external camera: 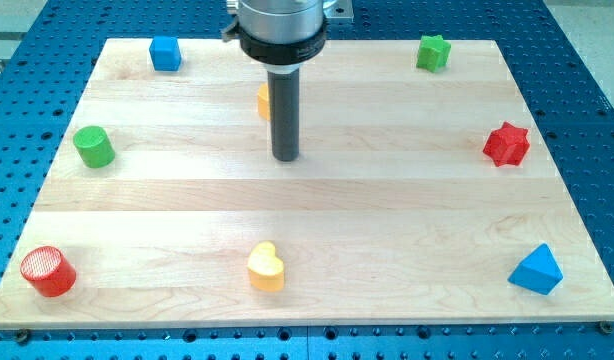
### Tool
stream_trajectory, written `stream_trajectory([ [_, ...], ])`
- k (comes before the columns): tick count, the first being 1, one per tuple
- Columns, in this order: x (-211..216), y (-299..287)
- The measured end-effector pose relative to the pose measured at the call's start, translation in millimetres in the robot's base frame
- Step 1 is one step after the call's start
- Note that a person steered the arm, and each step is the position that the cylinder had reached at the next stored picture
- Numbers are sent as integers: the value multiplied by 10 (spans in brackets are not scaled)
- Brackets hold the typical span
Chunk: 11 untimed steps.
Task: Push the green circle below the yellow hexagon
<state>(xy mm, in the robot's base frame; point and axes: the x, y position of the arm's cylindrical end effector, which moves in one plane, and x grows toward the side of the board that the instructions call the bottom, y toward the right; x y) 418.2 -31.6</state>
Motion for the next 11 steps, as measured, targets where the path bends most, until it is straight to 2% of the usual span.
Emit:
stream_trajectory([
  [1, 21, -594],
  [2, 528, -1264],
  [3, 583, -2195],
  [4, 206, -2690],
  [5, 71, -2421],
  [6, 70, -1814],
  [7, 62, -1635],
  [8, -135, -1661],
  [10, -210, -473],
  [11, -371, -638],
])
